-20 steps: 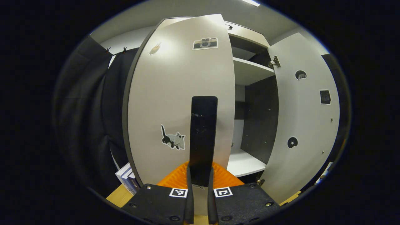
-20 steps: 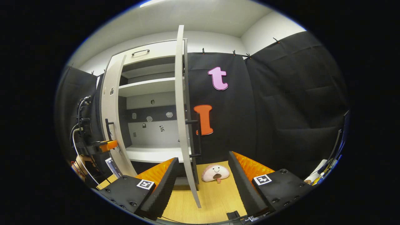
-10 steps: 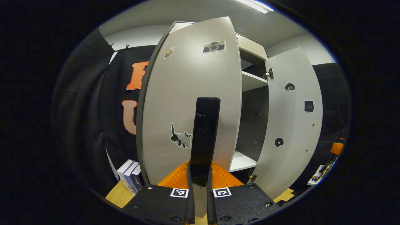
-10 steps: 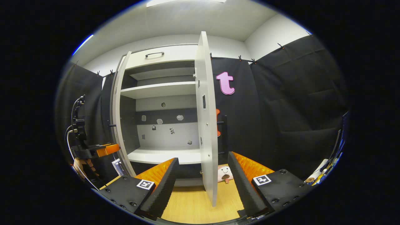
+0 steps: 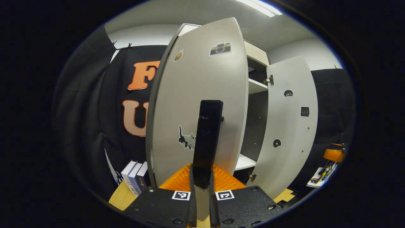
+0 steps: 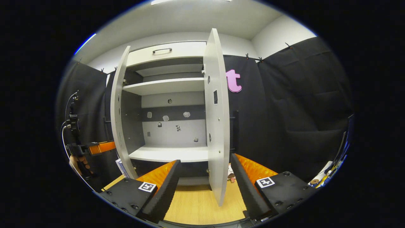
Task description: Open the right door of the double-door shoe cabinet with the right hand, and open the left door with the left hand.
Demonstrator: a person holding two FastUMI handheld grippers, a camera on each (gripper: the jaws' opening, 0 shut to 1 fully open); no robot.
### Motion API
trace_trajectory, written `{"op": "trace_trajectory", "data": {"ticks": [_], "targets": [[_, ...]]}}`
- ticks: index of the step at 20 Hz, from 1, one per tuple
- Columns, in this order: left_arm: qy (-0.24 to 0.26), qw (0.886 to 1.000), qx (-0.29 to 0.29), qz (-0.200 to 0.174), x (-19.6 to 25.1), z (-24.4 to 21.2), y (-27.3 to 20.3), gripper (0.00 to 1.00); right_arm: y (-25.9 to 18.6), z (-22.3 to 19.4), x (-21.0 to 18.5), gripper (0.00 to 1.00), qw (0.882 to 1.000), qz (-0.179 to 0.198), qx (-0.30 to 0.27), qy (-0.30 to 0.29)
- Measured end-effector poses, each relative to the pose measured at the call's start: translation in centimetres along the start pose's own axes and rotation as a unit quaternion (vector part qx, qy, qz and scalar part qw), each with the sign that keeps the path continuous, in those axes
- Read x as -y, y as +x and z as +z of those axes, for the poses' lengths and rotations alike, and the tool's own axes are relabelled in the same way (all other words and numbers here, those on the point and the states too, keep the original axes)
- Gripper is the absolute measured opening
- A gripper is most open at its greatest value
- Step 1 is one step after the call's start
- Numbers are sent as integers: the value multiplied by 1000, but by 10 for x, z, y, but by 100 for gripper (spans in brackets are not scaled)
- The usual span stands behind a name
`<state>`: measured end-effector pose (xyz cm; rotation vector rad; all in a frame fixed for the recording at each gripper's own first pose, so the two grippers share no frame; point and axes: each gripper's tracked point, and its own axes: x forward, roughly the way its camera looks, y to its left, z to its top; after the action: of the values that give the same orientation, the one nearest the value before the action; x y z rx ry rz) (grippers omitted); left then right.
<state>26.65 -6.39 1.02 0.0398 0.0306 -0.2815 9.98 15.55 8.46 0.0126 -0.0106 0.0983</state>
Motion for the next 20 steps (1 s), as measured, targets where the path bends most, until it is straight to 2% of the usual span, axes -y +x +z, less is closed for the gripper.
{"op": "trace_trajectory", "data": {"ticks": [5, 8, 11, 15, 16, 20], "targets": [[15, 1000, -4, -19, -4, -1, -9, 18, 0, 6, -8, 99, 1000, 11, 6, 3], [21, 1000, 0, -17, -9, 1, -12, 20, 4, 6, -7, 99, 1000, 13, 7, 1], [21, 1000, 0, 3, -19, 1, -21, 24, 10, 1, -9, 99, 1000, 16, 1, 6], [31, 999, 4, 41, -34, 2, -28, 21, 20, -1, -23, 99, 999, 33, -10, 2], [30, 998, 4, 49, -36, 1, -26, 13, 19, 0, -26, 99, 999, 37, -9, 2], [38, 996, 6, 76, -51, 3, -30, 10, 17, -3, -36, 100, 999, 48, -11, 6]]}}
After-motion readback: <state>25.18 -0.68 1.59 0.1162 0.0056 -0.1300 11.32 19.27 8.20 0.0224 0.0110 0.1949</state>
